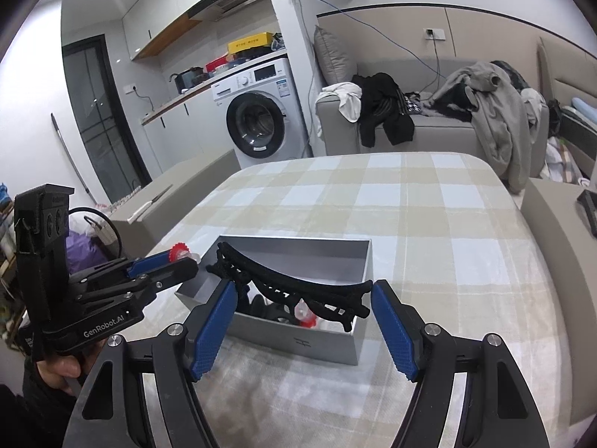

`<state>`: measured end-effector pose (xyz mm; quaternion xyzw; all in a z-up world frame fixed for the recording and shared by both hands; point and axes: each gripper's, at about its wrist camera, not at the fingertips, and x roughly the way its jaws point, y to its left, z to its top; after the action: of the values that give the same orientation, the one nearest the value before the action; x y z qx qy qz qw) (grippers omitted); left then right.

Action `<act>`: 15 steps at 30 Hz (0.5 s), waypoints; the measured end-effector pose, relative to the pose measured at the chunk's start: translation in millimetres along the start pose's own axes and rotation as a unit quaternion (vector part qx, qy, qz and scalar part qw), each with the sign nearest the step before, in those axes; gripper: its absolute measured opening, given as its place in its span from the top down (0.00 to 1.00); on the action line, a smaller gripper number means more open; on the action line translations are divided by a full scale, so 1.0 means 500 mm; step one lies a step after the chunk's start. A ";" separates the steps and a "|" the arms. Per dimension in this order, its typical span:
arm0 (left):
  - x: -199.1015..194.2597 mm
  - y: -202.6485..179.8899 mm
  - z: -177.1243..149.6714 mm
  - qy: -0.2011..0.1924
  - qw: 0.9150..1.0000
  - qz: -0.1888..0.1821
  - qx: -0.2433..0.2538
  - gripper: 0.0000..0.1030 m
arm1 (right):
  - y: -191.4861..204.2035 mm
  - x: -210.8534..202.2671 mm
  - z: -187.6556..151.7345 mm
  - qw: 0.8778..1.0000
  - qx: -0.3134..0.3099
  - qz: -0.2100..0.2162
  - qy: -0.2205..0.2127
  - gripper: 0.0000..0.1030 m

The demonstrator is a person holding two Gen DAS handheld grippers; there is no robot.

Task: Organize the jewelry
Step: 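Grasp the black comb headband with right gripper while left carries clip to box, then lower the headband and flower clip into the grey box, opening both grippers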

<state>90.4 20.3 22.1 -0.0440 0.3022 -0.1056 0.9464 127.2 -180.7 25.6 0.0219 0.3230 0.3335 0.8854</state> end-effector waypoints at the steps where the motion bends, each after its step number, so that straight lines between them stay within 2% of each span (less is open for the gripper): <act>1: 0.002 0.001 0.001 0.000 1.000 0.000 0.001 0.77 | -0.003 0.002 0.002 1.000 0.004 0.002 0.000 0.28; 15: 0.037 -0.007 0.016 0.014 1.000 0.013 0.017 0.77 | -0.019 0.025 0.015 0.999 0.027 0.015 0.009 0.28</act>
<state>109.2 12.8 18.9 -0.0223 0.3138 -0.0986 0.9441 144.0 -179.2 22.3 0.0476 0.3393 0.3377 0.8767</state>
